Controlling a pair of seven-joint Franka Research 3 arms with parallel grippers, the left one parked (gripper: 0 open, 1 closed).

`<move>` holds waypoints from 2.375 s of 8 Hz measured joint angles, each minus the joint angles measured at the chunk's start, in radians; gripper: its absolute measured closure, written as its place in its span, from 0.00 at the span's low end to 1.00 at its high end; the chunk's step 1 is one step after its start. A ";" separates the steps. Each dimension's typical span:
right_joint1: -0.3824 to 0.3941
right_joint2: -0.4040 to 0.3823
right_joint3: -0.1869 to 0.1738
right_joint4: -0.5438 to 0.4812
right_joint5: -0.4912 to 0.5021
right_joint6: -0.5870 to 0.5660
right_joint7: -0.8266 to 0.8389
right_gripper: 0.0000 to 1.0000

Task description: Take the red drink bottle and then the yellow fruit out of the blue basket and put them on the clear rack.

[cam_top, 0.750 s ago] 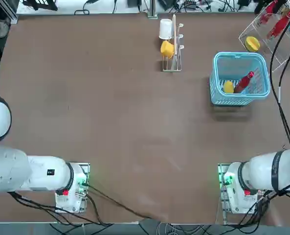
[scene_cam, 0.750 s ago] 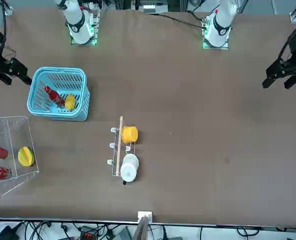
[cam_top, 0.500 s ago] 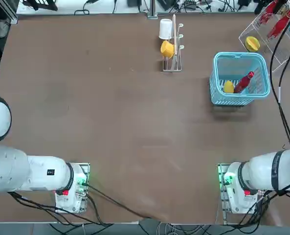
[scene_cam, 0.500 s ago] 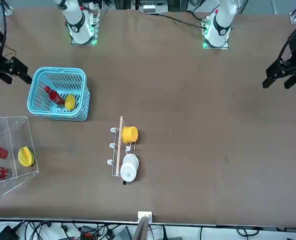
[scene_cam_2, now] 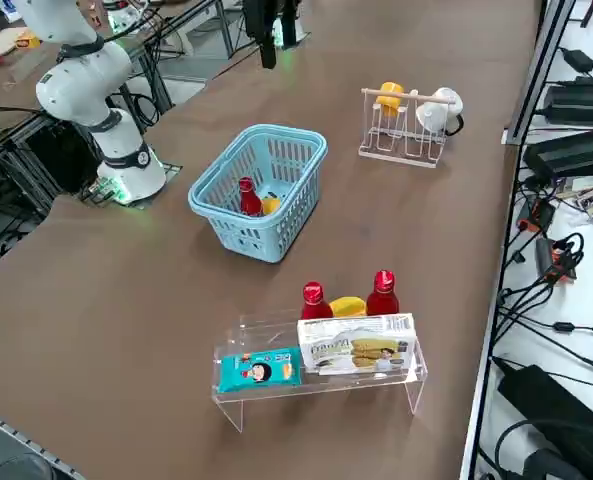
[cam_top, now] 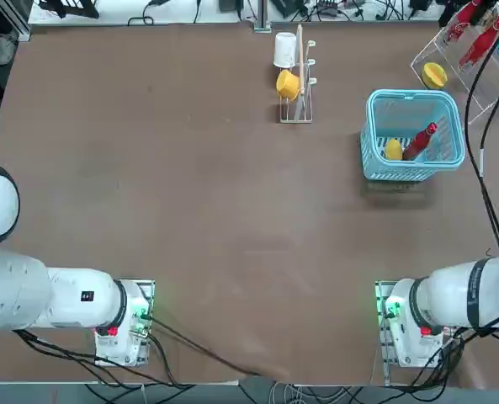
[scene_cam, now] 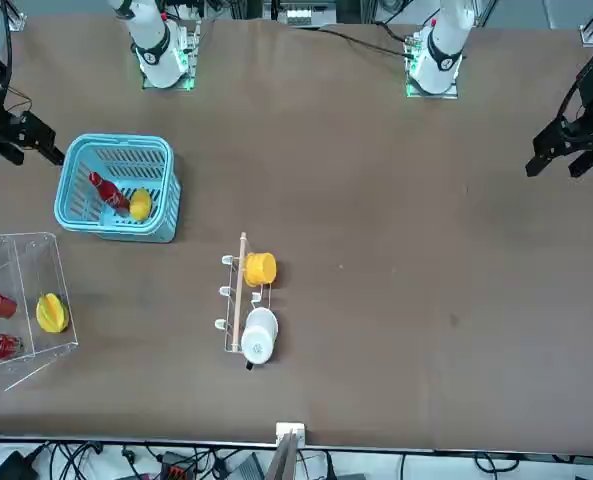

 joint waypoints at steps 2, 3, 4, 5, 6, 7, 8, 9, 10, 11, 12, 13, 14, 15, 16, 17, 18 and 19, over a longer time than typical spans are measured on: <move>-0.001 -0.004 -0.006 -0.065 -0.003 0.016 -0.003 0.00; -0.003 -0.014 -0.009 -0.117 -0.009 0.051 -0.010 0.00; -0.005 -0.033 -0.011 -0.187 -0.027 0.098 -0.019 0.00; -0.008 -0.052 -0.011 -0.269 -0.062 0.152 -0.026 0.00; -0.011 -0.065 -0.011 -0.354 -0.090 0.219 -0.029 0.00; -0.022 -0.081 -0.012 -0.476 -0.103 0.332 -0.030 0.00; -0.036 -0.090 -0.013 -0.529 -0.106 0.378 -0.052 0.00; -0.063 -0.102 -0.013 -0.581 -0.107 0.426 -0.092 0.00; -0.091 -0.111 -0.015 -0.627 -0.107 0.476 -0.123 0.00; -0.108 -0.115 -0.016 -0.662 -0.107 0.517 -0.131 0.00; -0.117 -0.116 -0.016 -0.692 -0.107 0.549 -0.131 0.00; -0.119 -0.116 -0.016 -0.713 -0.107 0.566 -0.131 0.00; -0.119 -0.116 -0.016 -0.724 -0.107 0.573 -0.131 0.00; -0.119 -0.114 -0.016 -0.730 -0.106 0.577 -0.131 0.00; -0.118 -0.106 -0.015 -0.733 -0.106 0.589 -0.131 0.00; -0.118 -0.091 -0.014 -0.735 -0.106 0.609 -0.131 0.01; -0.118 -0.072 -0.014 -0.735 -0.106 0.632 -0.131 0.02; -0.118 -0.053 -0.013 -0.735 -0.106 0.647 -0.131 0.04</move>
